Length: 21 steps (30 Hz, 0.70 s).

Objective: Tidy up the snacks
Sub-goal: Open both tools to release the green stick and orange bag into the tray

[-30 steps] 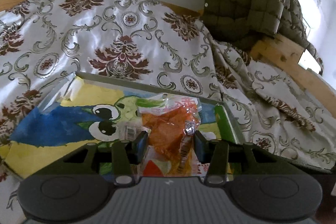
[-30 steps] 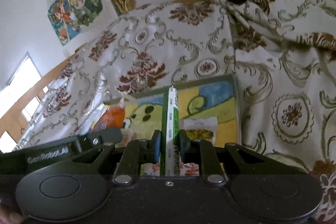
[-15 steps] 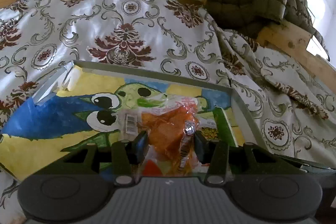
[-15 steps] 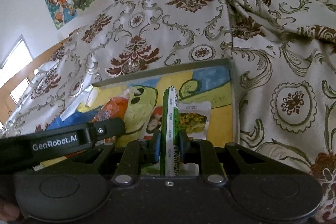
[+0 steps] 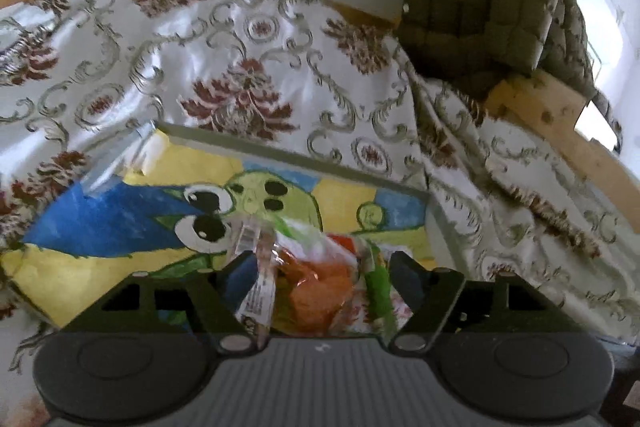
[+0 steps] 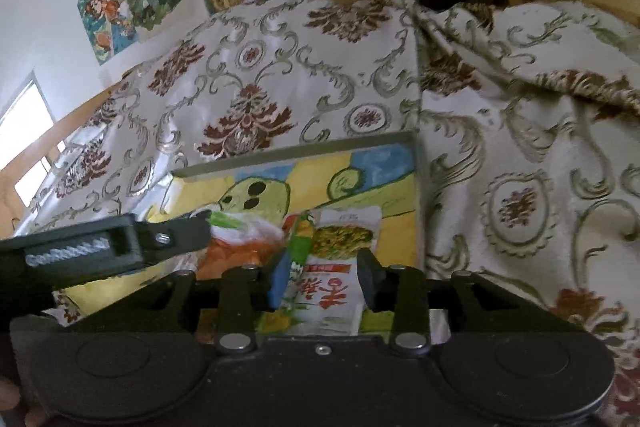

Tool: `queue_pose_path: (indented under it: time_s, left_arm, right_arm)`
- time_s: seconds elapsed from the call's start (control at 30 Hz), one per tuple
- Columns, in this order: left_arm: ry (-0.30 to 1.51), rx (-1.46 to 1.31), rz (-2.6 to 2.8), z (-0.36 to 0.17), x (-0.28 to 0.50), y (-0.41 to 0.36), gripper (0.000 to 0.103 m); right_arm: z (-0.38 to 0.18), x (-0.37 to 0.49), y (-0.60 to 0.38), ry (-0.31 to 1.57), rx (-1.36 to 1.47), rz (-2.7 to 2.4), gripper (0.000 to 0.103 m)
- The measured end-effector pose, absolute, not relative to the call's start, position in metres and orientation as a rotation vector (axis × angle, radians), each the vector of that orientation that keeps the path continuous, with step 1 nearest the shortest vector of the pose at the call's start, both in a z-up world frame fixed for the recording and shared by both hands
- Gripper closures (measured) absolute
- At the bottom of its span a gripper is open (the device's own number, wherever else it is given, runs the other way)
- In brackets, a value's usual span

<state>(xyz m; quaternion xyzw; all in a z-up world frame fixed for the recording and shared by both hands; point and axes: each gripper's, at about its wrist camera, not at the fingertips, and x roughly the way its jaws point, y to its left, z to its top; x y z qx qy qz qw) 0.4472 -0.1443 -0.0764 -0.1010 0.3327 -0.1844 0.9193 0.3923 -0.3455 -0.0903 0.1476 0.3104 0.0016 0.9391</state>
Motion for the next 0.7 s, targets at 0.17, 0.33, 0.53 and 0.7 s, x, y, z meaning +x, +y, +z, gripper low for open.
queue_pose_path:
  time_s: [0.17,0.33,0.53,0.7]
  left_arm:
    - [0.607,-0.207,-0.348,-0.046,0.426,-0.134,0.014]
    - [0.520,-0.201,-0.317,-0.015,0.398,-0.124,0.004]
    - [0.432,-0.175,-0.291,0.018,0.355,-0.109,0.000]
    - [0.396,-0.142,-0.260,0.036,0.317,-0.096,0.000]
  right_arm:
    - [-0.061,0.375,-0.351,0.566,0.306,-0.005,0.049]
    - [-0.027,0.350,-0.348,0.492,0.278,0.003,0.032]
    - [0.006,0.309,-0.344,0.411,0.276,-0.003,0.011]
    - [0.030,0.273,-0.340,0.354,0.283,0.014,0.001]
